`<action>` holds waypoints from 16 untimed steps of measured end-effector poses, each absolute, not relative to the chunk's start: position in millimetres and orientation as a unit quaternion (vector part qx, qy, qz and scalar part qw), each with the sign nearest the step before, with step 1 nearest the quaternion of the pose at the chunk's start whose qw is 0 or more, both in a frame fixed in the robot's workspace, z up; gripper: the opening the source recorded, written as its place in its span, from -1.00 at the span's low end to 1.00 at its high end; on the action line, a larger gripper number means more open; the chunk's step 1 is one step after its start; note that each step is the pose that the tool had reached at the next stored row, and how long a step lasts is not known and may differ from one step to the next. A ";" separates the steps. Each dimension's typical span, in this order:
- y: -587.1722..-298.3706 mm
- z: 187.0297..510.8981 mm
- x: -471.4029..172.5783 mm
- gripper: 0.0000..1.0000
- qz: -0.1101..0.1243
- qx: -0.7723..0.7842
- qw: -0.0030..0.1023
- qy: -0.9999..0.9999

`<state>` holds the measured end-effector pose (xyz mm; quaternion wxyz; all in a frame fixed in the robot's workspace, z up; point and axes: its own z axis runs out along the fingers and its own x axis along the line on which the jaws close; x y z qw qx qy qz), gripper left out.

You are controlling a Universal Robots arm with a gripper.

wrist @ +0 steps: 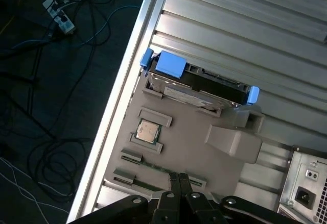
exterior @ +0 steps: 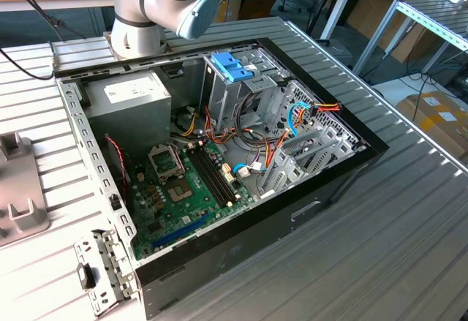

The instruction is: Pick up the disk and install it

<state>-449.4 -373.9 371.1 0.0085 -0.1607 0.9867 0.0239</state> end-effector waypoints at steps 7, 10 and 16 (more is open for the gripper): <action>-373.9 371.1 -449.4 -0.79 0.024 -0.171 0.008 0.985; -373.9 371.2 -449.4 -0.79 0.024 -0.175 0.008 0.984; -373.9 371.2 -449.4 -0.79 0.024 -0.183 0.008 0.983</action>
